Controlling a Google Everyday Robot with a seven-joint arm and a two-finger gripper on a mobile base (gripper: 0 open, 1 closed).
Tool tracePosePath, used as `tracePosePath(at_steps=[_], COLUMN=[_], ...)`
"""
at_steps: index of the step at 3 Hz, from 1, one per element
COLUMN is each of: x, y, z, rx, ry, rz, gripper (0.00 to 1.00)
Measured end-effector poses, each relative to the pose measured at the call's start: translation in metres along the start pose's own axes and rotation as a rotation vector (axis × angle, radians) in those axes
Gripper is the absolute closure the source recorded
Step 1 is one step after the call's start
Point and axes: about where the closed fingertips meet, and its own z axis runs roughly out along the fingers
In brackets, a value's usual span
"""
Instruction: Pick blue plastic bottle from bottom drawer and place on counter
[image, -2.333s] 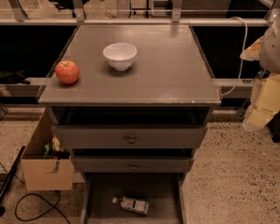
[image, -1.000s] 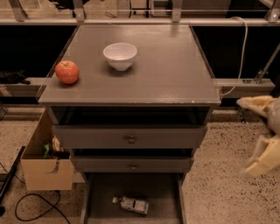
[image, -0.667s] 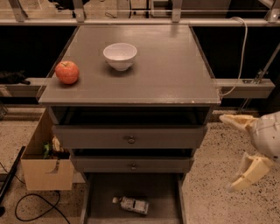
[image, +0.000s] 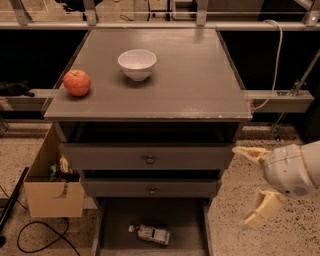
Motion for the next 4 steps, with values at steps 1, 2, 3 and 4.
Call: tracePosePath(at_steps=[1,2,3,4], x=[0.012,0.057,0.091,0.122], y=[-0.003,-0.018,-0.031,-0.041], z=[0.031,0.084,0.106,0.144], rx=[-0.027,0.006,0.073,0.08], ry=[-0.009,0.017,0.02,-0.006], rz=[0.035,0.058,0.085,0.13], gripper=[0.0,0.0,0.0,0.0])
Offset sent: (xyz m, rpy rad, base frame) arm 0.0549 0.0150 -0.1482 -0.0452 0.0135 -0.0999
